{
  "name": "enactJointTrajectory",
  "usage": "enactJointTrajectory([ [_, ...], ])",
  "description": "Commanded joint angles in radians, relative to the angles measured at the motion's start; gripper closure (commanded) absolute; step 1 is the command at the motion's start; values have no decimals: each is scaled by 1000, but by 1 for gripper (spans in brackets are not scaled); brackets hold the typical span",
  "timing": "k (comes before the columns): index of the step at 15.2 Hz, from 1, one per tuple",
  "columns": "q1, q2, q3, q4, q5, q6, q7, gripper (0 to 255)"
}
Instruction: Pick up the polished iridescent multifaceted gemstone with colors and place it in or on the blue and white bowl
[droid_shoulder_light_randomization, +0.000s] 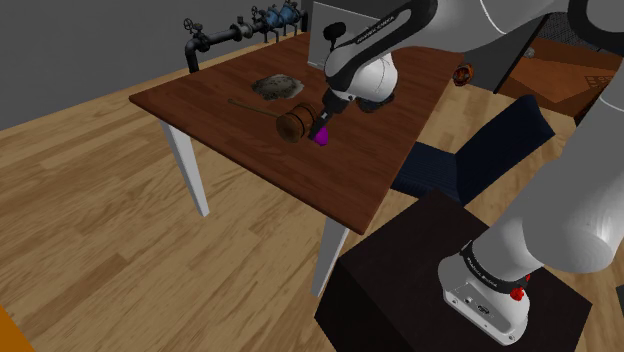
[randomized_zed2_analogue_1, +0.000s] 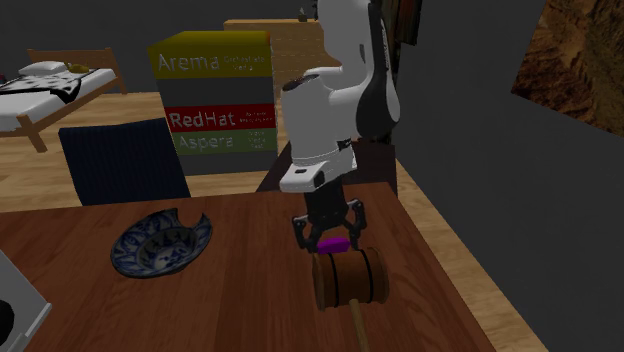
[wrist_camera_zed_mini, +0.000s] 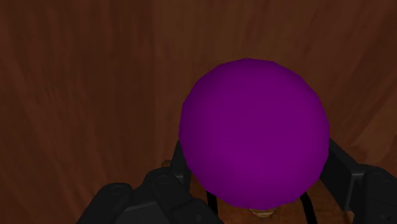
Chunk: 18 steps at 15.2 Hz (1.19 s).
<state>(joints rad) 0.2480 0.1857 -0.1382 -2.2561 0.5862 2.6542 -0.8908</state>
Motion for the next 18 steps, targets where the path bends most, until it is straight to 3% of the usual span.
enactJointTrajectory([
  [1, 5, -19, -7, 2, -24, -19, 24, 255],
  [18, 12, -168, -38, 59, -190, -202, 184, 255],
])
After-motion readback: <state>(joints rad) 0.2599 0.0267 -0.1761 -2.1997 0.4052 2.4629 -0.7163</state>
